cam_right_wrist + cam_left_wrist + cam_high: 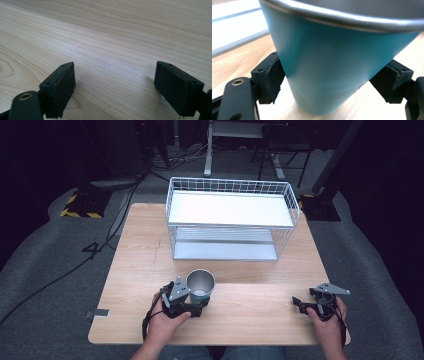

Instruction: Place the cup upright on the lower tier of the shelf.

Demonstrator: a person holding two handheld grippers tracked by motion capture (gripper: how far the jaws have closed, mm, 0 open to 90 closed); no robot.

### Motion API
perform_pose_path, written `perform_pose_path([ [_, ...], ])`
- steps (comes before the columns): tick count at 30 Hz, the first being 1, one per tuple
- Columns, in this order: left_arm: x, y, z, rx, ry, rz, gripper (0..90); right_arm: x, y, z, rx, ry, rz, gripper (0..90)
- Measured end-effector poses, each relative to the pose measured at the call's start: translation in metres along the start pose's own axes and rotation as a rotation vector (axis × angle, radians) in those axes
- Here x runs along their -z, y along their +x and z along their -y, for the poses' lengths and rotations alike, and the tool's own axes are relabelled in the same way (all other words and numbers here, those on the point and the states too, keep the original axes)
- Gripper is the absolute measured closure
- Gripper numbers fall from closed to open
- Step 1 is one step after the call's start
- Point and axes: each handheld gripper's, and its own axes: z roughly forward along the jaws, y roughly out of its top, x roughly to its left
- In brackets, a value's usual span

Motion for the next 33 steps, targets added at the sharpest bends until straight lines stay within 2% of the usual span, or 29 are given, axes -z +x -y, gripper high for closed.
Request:
perform_pose_path([
  [5, -0.003, -0.001, -0.016, 0.002, -0.042, 0.000, 19.5, 0.000, 0.000, 0.000, 0.000, 0.000, 0.000, 17.6],
  [14, -0.012, -0.002, -0.033, -0.012, -0.074, -0.002, 19.6, 0.000, 0.000, 0.000, 0.000, 0.000, 0.000, 17.6],
  [32, -0.043, 0.007, -0.058, 0.035, -0.126, -0.017, 19.6, 0.000, 0.000, 0.000, 0.000, 0.000, 0.000, 17.7],
  [33, -0.047, 0.009, -0.059, 0.049, -0.126, -0.015, 19.6, 0.000, 0.000, 0.000, 0.000, 0.000, 0.000, 17.7],
])
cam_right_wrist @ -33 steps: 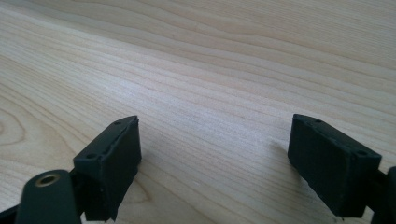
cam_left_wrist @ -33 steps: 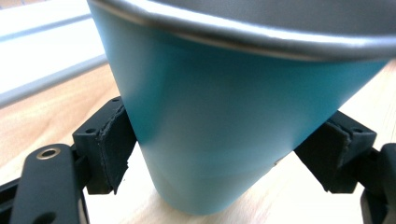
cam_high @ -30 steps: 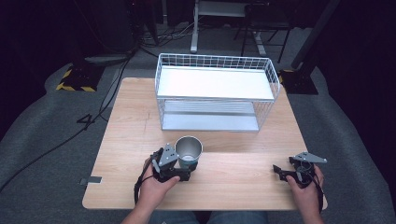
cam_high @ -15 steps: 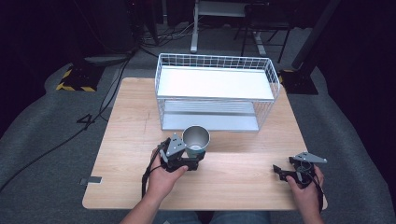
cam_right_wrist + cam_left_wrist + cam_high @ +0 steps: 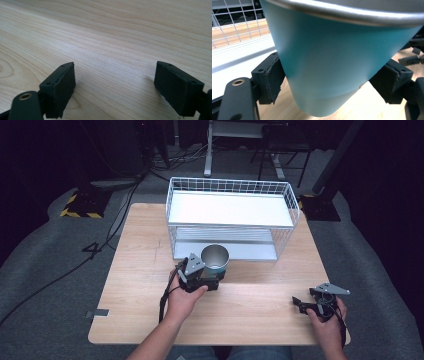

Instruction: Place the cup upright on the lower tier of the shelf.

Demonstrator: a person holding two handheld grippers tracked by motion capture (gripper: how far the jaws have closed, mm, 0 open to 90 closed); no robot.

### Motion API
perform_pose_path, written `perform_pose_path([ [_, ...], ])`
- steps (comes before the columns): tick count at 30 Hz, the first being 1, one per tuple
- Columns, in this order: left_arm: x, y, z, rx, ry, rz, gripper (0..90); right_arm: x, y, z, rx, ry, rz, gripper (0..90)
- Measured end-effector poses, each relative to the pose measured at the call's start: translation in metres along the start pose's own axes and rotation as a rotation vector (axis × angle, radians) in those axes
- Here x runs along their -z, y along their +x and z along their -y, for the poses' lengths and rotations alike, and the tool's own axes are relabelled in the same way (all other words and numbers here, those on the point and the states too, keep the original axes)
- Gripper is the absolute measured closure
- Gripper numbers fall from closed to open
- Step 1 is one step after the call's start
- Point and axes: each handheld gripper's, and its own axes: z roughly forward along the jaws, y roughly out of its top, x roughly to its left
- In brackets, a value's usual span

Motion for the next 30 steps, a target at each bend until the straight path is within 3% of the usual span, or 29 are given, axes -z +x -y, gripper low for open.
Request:
perform_pose_path([
  [8, -0.017, 0.006, -0.008, -0.003, 0.005, -0.024, 19.6, 0.000, 0.000, 0.000, 0.000, 0.000, 0.000, 17.7],
  [10, -0.024, 0.008, -0.010, 0.012, -0.010, -0.027, 19.6, 0.000, 0.000, 0.000, 0.000, 0.000, 0.000, 17.7],
  [18, -0.041, 0.014, -0.017, 0.003, -0.024, -0.055, 19.6, 0.000, 0.000, 0.000, 0.000, 0.000, 0.001, 17.7],
  [21, -0.046, 0.015, -0.018, -0.007, -0.022, -0.070, 19.6, 0.000, 0.000, 0.000, 0.000, 0.000, 0.001, 17.7],
  [28, -0.062, 0.020, -0.022, 0.020, -0.018, -0.080, 19.6, 0.000, 0.000, 0.000, 0.001, -0.001, 0.001, 17.9],
  [30, -0.069, 0.024, -0.024, 0.015, -0.001, -0.106, 19.6, 0.000, 0.000, 0.000, 0.003, -0.003, 0.000, 18.2],
])
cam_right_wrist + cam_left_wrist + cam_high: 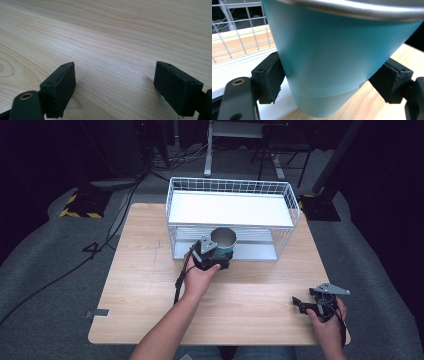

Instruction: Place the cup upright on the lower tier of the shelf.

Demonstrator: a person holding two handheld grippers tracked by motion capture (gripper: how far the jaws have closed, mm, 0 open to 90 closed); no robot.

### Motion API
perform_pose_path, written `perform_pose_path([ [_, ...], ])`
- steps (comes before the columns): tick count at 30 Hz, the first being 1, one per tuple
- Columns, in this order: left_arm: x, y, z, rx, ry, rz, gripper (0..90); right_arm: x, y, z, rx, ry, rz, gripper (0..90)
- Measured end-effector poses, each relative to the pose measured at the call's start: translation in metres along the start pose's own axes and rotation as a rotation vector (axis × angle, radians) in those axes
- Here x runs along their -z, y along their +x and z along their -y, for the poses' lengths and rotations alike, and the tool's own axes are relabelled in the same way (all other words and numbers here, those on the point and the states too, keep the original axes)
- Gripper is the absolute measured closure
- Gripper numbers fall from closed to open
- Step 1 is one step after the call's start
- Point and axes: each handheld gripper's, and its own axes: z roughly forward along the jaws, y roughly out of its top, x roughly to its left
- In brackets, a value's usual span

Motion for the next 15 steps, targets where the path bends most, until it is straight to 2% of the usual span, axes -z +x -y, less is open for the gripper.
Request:
perform_pose_path([
  [1, 0.000, 0.000, 0.000, 0.000, 0.000, 0.000, 19.6, 0.000, 0.000, 0.000, 0.000, 0.000, 0.000, 18.2],
  [2, -0.005, 0.003, -0.002, 0.003, 0.003, -0.017, 19.6, 0.000, 0.000, 0.000, 0.004, -0.001, -0.003, 18.2],
  [7, -0.012, 0.006, -0.005, 0.002, -0.011, -0.031, 19.6, 0.000, 0.000, 0.000, 0.008, 0.001, -0.009, 18.3],
  [15, -0.026, 0.009, -0.009, 0.041, -0.036, -0.049, 19.6, 0.000, 0.000, 0.000, 0.009, 0.000, -0.010, 18.4],
])
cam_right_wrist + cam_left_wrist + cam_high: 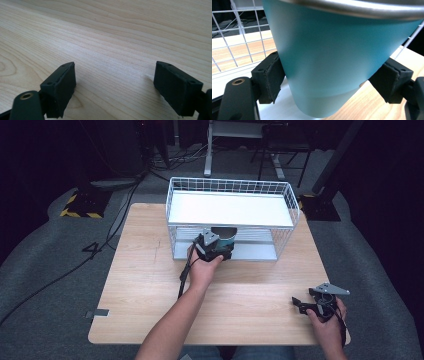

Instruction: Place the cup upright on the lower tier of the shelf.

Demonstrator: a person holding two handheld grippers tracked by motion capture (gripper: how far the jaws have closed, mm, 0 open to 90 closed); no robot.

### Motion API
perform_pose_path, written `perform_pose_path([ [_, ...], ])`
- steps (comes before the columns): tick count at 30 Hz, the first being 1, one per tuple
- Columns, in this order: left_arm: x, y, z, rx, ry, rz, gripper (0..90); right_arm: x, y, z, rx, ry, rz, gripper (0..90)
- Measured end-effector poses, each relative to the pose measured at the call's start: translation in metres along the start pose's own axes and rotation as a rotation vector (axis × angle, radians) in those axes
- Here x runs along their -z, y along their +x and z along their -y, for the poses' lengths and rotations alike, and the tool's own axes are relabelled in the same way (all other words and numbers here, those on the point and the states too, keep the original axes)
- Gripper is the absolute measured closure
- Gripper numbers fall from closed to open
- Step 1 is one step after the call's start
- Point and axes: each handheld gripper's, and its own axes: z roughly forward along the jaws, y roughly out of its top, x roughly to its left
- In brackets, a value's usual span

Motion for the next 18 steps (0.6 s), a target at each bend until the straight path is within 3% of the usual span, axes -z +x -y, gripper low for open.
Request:
perform_pose_path([
  [4, -0.010, 0.002, 0.001, 0.023, -0.009, -0.026, 19.6, 0.000, 0.000, 0.000, 0.000, 0.001, -0.002, 18.4],
  [6, -0.012, 0.003, 0.001, 0.014, -0.014, -0.033, 19.5, 0.000, 0.000, 0.000, 0.000, 0.000, 0.000, 18.4],
  [9, -0.017, 0.002, 0.004, 0.000, -0.061, -0.063, 19.6, 0.000, 0.000, 0.000, -0.001, 0.000, 0.000, 18.4],
  [12, -0.020, 0.000, 0.006, 0.029, -0.035, -0.060, 19.5, 0.000, 0.000, 0.000, -0.001, 0.000, 0.000, 18.4],
  [18, -0.026, 0.001, 0.006, 0.037, -0.044, -0.079, 19.5, 0.000, 0.000, 0.000, 0.000, 0.000, 0.000, 18.4],
])
